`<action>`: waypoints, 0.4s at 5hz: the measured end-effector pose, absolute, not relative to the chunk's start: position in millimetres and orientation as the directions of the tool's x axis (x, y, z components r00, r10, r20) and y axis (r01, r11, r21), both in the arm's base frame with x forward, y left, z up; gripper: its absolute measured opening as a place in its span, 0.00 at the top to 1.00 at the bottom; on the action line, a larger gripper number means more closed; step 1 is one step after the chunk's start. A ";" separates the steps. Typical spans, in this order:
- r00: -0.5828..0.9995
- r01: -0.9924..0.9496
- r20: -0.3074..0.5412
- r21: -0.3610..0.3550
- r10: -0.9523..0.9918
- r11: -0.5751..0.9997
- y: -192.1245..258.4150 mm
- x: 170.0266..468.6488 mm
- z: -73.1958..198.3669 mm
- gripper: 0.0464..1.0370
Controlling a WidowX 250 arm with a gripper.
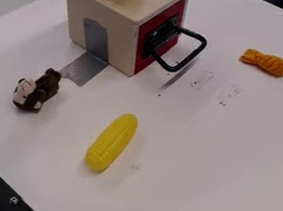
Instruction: Open the drawer
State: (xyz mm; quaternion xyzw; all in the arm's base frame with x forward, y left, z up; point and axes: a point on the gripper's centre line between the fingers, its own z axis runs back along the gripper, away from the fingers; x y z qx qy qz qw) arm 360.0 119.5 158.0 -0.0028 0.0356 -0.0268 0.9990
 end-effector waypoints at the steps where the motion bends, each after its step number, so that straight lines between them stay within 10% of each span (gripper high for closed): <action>1: 0.992 0.103 -0.074 0.033 -0.101 0.994 55.4 375.7 159.1 0.04; 2: 0.989 0.143 -0.043 0.102 -0.139 0.984 14.6 385.5 168.0 0.04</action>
